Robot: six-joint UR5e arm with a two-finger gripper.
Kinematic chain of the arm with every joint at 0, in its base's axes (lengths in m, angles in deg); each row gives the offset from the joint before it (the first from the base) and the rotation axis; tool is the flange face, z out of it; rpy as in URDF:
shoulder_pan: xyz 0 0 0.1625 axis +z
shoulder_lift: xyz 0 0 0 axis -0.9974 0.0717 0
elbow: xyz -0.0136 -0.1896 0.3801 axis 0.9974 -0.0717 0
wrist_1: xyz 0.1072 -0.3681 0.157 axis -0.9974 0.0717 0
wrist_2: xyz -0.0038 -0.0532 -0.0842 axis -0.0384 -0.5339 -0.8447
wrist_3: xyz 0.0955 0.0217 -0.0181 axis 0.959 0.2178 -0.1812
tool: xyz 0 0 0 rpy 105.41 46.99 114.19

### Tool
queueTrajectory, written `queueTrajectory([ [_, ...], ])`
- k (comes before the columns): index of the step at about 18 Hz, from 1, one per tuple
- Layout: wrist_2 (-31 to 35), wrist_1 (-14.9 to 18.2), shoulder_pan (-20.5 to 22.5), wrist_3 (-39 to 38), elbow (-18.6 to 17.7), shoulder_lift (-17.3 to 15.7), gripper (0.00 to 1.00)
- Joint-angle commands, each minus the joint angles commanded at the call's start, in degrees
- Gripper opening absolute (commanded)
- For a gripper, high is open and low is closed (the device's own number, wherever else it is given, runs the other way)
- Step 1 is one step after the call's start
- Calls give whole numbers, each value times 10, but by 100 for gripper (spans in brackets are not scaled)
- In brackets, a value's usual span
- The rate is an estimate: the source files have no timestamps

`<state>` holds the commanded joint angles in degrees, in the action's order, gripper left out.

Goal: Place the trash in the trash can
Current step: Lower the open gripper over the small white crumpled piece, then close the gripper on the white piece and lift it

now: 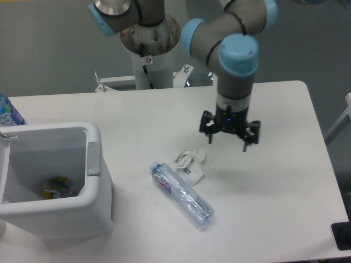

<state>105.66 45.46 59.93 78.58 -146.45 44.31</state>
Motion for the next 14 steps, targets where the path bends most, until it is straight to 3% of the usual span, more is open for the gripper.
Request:
queueTrajectory([
  [10, 2, -25, -44, -25, -3, 42, 100],
  [11, 3, -26, -44, -25, -5, 43, 97],
  [14, 4, -35, -44, -25, -6, 44, 59],
])
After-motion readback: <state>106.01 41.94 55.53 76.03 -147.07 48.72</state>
